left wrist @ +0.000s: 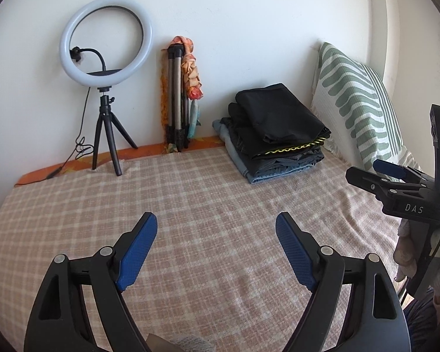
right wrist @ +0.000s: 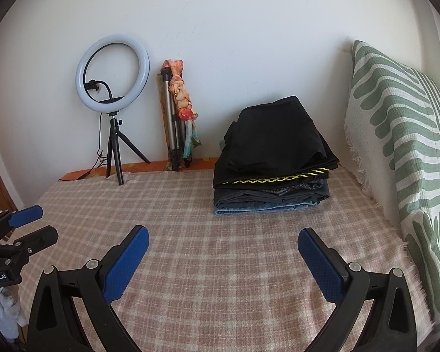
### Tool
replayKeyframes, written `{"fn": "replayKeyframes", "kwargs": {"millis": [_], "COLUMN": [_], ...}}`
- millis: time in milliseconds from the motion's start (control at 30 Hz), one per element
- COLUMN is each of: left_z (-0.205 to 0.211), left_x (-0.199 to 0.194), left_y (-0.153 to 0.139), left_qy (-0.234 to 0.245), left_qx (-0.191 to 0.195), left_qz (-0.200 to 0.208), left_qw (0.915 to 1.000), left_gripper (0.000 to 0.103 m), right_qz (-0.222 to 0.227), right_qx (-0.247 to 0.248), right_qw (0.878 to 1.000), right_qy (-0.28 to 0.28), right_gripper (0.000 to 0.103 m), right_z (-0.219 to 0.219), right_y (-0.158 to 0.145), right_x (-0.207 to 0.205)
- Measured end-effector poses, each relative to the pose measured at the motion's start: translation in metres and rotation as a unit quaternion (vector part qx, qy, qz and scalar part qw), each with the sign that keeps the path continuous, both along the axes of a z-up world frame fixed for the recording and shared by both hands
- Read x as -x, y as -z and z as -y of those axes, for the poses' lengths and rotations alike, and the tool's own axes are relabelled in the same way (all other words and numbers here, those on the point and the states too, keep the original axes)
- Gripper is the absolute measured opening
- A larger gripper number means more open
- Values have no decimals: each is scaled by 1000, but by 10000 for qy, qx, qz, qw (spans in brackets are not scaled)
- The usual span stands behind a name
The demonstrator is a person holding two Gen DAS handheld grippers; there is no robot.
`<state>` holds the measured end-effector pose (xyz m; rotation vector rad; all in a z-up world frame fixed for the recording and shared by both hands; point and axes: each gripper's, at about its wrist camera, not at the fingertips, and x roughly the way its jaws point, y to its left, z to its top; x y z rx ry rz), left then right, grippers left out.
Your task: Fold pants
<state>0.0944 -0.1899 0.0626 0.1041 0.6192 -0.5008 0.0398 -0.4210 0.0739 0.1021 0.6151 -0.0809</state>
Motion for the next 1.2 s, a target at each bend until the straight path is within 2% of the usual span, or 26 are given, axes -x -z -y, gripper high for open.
{"fn": "replayKeyframes", "kwargs": {"millis": [133,233,333,667,1200], "left_z": [0,-4,-6,-11,-13], "left_x": [10,11,10,9,10], "left_y": [4,8,12,18,15], "left_qy": [-22,9,91,62,23], "left_qx": [-226,-168,-49,1,-58], "left_qz": [316,214,14,-178,-102], "left_qw": [9992,9996,9999,9998,9999], "left_gripper": [87,97,97,97,97], "right_qz": [40,28,12,-88,-88], "right_qx": [71,109,144,226,257], "right_qw": [10000,9999,9999,9997,9996], "right_qy": [43,-6,-30,0,13], "right_gripper": [103,103,103,103,103], "right_z": [-3,-7,-10,-12,-14], "right_y": [5,8,11,18,18], "right_x": [3,3,3,1,2]}}
